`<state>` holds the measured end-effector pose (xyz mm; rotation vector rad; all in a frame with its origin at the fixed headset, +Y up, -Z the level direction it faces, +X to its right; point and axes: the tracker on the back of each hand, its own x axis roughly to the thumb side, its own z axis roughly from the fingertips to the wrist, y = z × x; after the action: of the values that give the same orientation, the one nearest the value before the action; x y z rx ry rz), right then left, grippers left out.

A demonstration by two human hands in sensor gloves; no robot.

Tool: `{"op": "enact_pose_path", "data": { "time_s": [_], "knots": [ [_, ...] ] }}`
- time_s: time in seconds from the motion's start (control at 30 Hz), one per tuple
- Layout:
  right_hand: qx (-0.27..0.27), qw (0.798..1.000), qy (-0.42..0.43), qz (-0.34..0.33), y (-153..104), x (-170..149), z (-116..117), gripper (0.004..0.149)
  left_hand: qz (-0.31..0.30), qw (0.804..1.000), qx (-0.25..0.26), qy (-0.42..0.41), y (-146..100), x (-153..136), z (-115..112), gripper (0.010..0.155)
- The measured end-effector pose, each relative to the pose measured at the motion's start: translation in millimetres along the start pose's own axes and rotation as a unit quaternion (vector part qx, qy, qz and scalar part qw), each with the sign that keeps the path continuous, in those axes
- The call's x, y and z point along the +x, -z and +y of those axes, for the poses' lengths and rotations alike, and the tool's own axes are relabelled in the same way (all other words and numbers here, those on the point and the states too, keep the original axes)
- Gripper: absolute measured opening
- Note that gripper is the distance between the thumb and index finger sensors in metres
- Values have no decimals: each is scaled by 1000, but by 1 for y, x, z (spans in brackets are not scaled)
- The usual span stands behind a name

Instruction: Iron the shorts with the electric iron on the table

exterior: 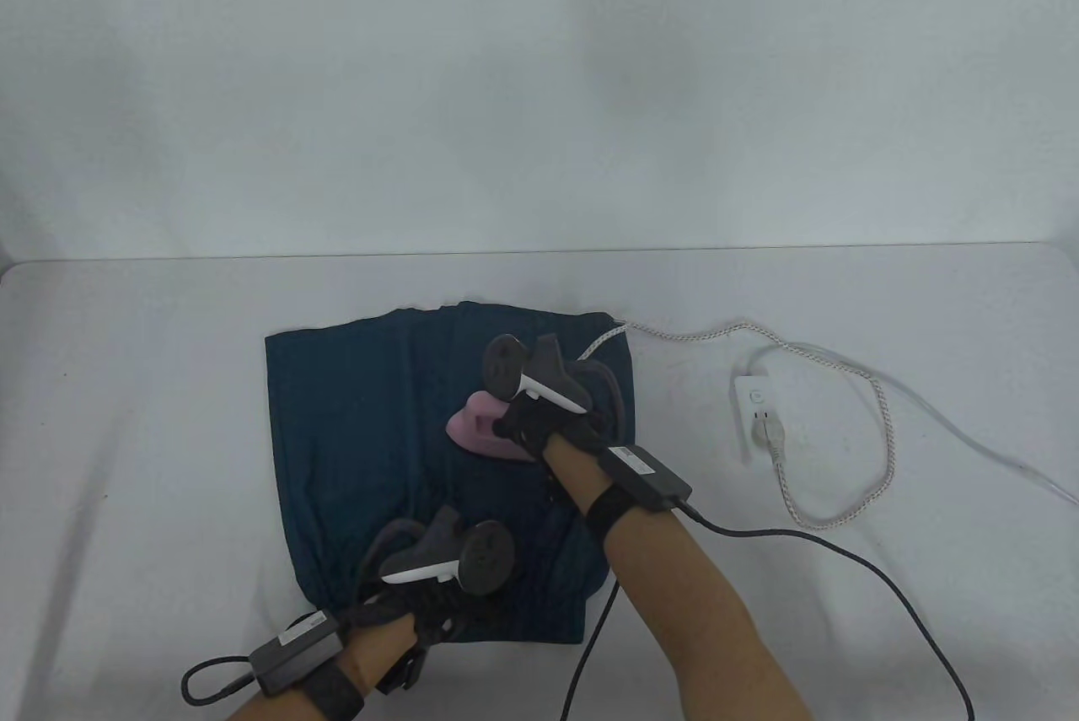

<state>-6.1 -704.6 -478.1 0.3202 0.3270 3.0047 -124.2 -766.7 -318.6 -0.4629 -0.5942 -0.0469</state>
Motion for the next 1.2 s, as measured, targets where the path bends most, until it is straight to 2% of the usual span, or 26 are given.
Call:
{"op": "enact_pose_path", "data": {
  "time_s": [0.37,0.6,0.73,0.9,1.2],
  "knots": [
    [16,999,-3,48,-18,-60,-6,51,-1,1000,0,-1,0,0,0,73],
    [12,998,13,56,-20,-73,-4,52,-1,1000,1,-1,0,0,0,73],
    [-4,999,11,46,-16,-60,-3,52,-1,1000,0,-1,0,0,0,73],
    [-17,1000,19,17,-8,-29,-1,52,-1,1000,0,-1,0,0,0,73],
    [-15,999,47,-20,1,24,5,54,-1,1000,0,-2,0,0,0,73]
  ]
}}
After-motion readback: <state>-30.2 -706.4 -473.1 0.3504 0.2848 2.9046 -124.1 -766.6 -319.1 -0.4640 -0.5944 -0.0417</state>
